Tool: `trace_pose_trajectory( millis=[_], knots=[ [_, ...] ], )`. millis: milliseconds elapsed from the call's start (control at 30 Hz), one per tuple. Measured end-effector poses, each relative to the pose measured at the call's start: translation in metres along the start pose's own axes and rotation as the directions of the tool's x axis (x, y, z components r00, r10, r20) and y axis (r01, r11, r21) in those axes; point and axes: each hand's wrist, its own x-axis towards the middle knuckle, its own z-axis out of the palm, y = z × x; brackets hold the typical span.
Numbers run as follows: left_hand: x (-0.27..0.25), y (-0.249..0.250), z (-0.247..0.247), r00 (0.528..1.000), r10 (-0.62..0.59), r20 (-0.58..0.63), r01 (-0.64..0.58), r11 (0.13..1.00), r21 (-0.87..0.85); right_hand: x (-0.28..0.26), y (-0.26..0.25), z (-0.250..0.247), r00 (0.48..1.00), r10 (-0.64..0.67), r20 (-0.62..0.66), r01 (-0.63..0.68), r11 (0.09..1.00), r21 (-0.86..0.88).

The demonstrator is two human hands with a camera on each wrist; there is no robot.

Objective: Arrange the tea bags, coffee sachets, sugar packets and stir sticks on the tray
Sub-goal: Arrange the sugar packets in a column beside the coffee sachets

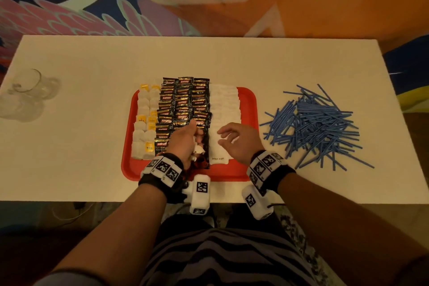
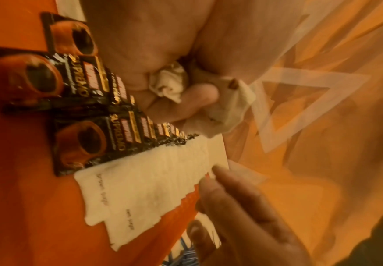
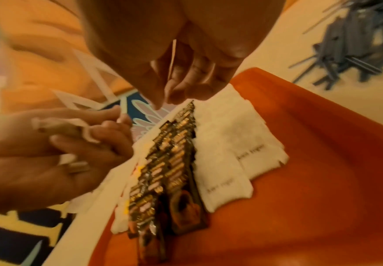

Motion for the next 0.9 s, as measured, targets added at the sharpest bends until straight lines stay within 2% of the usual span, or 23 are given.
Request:
trace_pose_trajectory(
  millis=[133,300,500,633,767,833,900],
  knots=[
    [-0.002,0.019,0.014,1.0,0.026,0.01,-0.025,0.997,-0.067,-0.001,-0.033,-0.01,0.979,-0.174,0.105,0.173,0.985,0.022],
    [-0.002,0.035,0.027,1.0,-0.001,0.012,0.003,0.983,-0.182,0.007,-0.047,-0.015,0.963,-0.223,0.148,0.232,0.972,-0.043],
    [-0.006,0.055,0.033,0.997,-0.01,0.071,0.026,0.973,-0.23,0.016,-0.046,-0.022,0.992,-0.082,0.097,0.079,0.996,0.03],
    [-0.003,0.061,0.033,0.99,0.012,0.14,0.025,0.966,-0.259,0.024,-0.053,-0.031,0.995,0.032,0.094,-0.047,0.985,0.167],
    [0.003,0.06,0.029,0.967,-0.013,0.256,0.088,0.955,-0.282,0.033,-0.059,-0.043,0.98,0.186,0.07,-0.198,0.915,0.352],
    [0.004,0.058,0.028,0.959,0.02,0.284,0.052,0.968,-0.245,0.037,-0.059,-0.045,0.971,0.234,0.04,-0.226,0.857,0.464],
    [0.002,0.055,0.027,0.963,0.074,0.26,-0.034,0.987,-0.157,0.04,-0.06,-0.046,0.96,0.274,0.054,-0.254,0.775,0.579]
  ],
)
